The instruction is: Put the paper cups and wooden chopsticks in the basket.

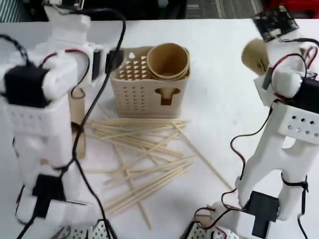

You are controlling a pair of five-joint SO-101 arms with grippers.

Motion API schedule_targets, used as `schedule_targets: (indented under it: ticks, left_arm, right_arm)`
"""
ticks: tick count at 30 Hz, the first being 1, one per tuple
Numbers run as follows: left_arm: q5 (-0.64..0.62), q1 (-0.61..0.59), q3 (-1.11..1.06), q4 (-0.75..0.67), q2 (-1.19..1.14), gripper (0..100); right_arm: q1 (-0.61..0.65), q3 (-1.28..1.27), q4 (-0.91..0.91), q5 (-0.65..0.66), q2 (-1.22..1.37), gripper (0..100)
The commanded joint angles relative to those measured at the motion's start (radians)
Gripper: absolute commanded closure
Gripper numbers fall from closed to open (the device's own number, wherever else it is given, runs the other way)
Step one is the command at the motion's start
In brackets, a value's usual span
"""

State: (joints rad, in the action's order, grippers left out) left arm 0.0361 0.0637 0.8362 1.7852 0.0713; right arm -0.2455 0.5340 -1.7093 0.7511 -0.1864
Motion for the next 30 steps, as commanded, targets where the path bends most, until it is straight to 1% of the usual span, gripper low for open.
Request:
schedule_targets:
  ticks: [1,5,9,13,16,19,23,26,30]
  left_arm:
    - [0.002,-0.013,-0.144,-0.002,0.202,72]
    - [0.002,-0.019,-0.313,-0.009,0.384,72]
    - [0.002,-0.024,-0.543,-0.04,0.556,72]
    - [0.003,-0.104,-0.798,-0.13,0.73,72]
    - [0.003,-0.182,-0.999,-0.221,0.854,72]
    - [0.011,-0.231,-1.181,-0.302,0.955,72]
    - [0.074,-0.269,-1.366,-0.393,1.03,72]
    - [0.077,-0.308,-1.444,-0.437,1.038,72]
    - [0.075,-0.331,-1.501,-0.465,1.041,72]
  right_arm:
    - [0.081,0.071,-0.004,0.086,-0.058,97.9]
    - [0.203,0.097,-0.002,0.147,-0.068,97.9]
    - [0.285,0.172,0.005,0.153,-0.05,97.9]
    - [0.348,0.258,0.001,0.153,-0.012,97.9]
    - [0.394,0.278,-0.001,0.153,0.024,97.9]
    - [0.432,0.276,-0.001,0.155,0.053,97.9]
    - [0.47,0.273,-0.004,0.158,0.076,97.9]
    - [0.483,0.261,-0.012,0.213,0.079,97.9]
    - [0.484,0.137,-0.012,0.29,0.045,97.9]
